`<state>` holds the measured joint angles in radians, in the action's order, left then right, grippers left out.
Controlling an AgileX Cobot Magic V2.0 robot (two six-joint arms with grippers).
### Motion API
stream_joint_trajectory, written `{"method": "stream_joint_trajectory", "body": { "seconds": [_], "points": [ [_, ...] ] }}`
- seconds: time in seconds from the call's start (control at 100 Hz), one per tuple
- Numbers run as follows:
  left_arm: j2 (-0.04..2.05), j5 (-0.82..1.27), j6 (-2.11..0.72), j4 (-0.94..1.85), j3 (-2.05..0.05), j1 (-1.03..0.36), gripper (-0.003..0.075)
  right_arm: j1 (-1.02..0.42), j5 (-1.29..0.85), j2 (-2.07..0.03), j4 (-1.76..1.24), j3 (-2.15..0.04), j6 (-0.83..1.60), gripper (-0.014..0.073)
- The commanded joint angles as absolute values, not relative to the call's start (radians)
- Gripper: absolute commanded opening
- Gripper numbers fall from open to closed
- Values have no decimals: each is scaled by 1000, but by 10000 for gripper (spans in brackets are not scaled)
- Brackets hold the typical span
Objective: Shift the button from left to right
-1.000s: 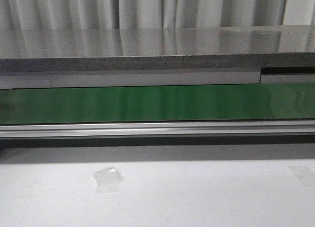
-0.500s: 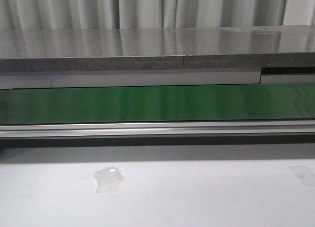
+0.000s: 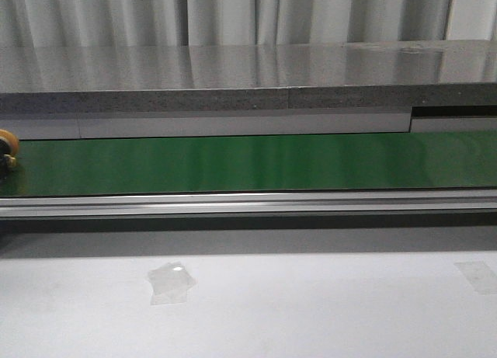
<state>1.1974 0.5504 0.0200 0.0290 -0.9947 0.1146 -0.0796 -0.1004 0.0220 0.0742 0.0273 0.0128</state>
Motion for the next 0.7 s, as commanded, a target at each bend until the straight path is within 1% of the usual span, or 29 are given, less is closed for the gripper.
{"method": "stream_joint_trajectory", "body": {
  "seconds": [0.0,0.16,0.41,0.53,0.63,0.69],
  "points": [
    [1023,358,21,44,-893,106,621,-76,-20,30,84,11,17,-65],
    [718,198,21,44,-673,106,621,-76,-20,30,84,11,17,-65],
    [292,42,21,0,-363,106,621,-76,-20,30,84,11,17,-65],
    [175,42,21,0,-275,106,619,-76,-20,30,84,11,17,-65],
    [157,38,21,7,-267,106,613,-76,-20,30,84,11,17,-65],
    [159,44,21,7,-273,106,579,-76,-20,30,84,11,17,-65]
  ]
}}
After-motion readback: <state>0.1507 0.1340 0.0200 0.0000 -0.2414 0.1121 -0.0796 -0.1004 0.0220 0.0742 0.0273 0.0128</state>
